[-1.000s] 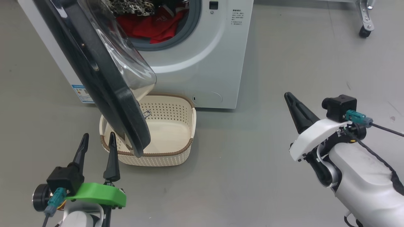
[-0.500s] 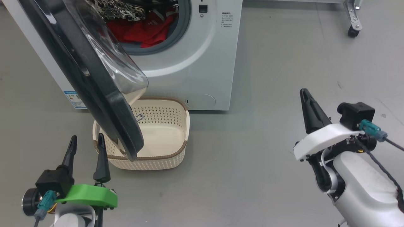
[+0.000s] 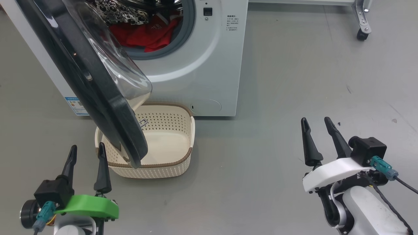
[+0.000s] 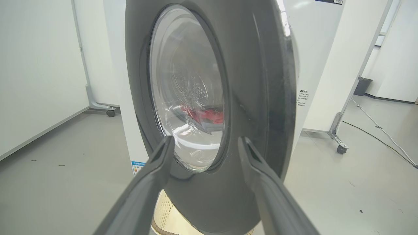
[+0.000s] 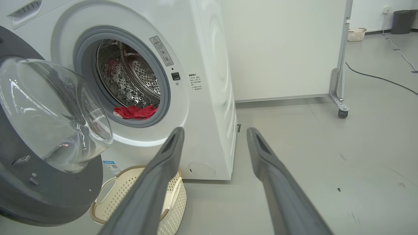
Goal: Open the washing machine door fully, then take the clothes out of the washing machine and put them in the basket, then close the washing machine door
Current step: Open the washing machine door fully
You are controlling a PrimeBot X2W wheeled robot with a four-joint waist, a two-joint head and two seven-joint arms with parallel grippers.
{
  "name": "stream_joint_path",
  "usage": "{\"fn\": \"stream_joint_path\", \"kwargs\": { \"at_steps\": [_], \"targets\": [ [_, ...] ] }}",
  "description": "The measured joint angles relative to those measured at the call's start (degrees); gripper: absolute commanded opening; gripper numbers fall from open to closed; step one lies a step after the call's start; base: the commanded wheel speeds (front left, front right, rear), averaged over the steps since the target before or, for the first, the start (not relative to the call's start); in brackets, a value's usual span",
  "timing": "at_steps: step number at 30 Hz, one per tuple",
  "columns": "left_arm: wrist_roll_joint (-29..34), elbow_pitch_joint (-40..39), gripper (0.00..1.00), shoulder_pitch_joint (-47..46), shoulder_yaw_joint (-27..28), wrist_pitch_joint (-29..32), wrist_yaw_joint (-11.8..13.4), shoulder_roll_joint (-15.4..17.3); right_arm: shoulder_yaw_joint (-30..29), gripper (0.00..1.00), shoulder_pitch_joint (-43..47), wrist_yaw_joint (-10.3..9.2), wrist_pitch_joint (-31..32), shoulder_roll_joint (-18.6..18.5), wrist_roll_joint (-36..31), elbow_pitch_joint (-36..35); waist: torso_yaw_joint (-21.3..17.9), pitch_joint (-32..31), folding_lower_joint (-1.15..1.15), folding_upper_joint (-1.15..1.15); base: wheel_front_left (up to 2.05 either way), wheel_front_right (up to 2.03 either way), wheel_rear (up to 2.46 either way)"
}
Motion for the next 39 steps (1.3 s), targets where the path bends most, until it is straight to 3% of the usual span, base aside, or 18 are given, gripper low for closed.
{"fn": "stream_joint_path", "kwargs": {
  "at_steps": [18, 39],
  "targets": [
    [0.1, 0.5, 1.00, 0.2, 0.5, 0.0, -0.6, 0.0, -3.9, 1.00, 5.7, 0.11, 0.0, 3.0, -5.9, -3.3, 0.5, 0.6, 0.00, 0.00, 0.00, 0.00, 0.00],
    [0.6, 0.9, 1.00, 0.2, 0.3, 0.0, -1.7, 0.0, -7.1, 1.00, 8.5, 2.75, 0.0, 5.1, -9.5, -4.0, 0.6, 0.6, 0.00, 0.00, 0.00, 0.00, 0.00]
  ]
}}
